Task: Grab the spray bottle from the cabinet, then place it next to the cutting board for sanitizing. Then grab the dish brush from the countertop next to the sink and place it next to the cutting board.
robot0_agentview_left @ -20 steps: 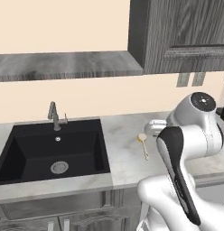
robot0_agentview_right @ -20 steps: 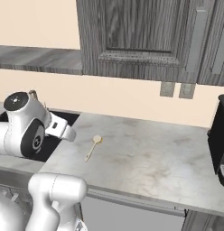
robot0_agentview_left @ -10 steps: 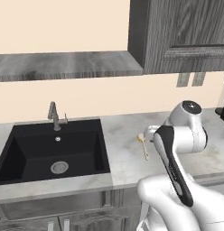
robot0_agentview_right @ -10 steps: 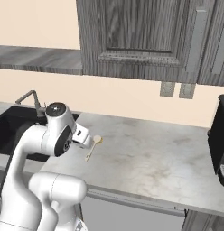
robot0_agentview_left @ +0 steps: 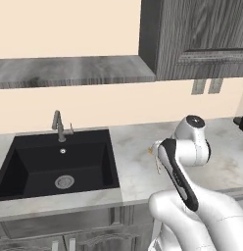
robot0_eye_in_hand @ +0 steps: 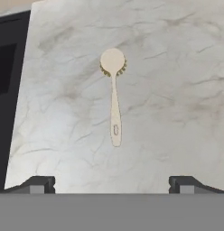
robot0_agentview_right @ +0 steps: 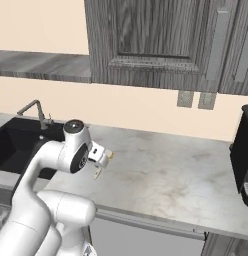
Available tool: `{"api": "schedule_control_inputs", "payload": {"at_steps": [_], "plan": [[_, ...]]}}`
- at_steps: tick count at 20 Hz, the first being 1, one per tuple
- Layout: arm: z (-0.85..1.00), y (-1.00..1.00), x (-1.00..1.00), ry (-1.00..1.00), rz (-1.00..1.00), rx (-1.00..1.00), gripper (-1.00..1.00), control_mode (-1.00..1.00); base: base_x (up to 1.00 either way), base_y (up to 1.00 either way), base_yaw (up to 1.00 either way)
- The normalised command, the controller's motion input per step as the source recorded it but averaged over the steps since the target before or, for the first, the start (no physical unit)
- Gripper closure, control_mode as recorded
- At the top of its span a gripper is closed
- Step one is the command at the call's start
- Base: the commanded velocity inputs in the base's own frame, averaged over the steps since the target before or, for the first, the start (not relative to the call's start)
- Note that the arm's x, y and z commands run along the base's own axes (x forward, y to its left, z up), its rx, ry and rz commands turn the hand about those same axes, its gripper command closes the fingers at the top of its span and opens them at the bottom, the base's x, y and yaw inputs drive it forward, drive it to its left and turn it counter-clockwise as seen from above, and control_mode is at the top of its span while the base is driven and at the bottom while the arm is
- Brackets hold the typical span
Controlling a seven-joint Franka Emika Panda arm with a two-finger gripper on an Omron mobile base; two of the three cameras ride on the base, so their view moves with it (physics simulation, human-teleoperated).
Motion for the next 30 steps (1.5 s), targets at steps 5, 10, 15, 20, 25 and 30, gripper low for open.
{"api": "schedule_control_inputs", "payload": {"at_steps": [5, 10, 15, 20, 25, 30], "plan": [[-0.37, 0.00, 0.47, 0.12, 0.00, 0.00, -1.00, -1.00, 0.00, 0.00, 0.00], [-0.33, 0.00, 0.40, 0.05, 0.00, 0.00, -1.00, -1.00, 0.00, 0.00, 0.00], [-0.24, 0.00, 0.31, 0.00, 0.00, 0.00, -1.00, -1.00, 0.00, 0.00, 0.00], [-0.25, 0.00, 0.33, 0.00, 0.00, 0.00, -1.00, -1.00, 0.00, 0.00, 0.00], [-0.24, 0.00, 0.38, 0.00, 0.00, 0.00, -1.00, -1.00, 0.00, 0.00, 0.00], [-0.25, 0.00, 0.33, 0.00, 0.00, 0.00, -1.00, -1.00, 0.00, 0.00, 0.00]]}}
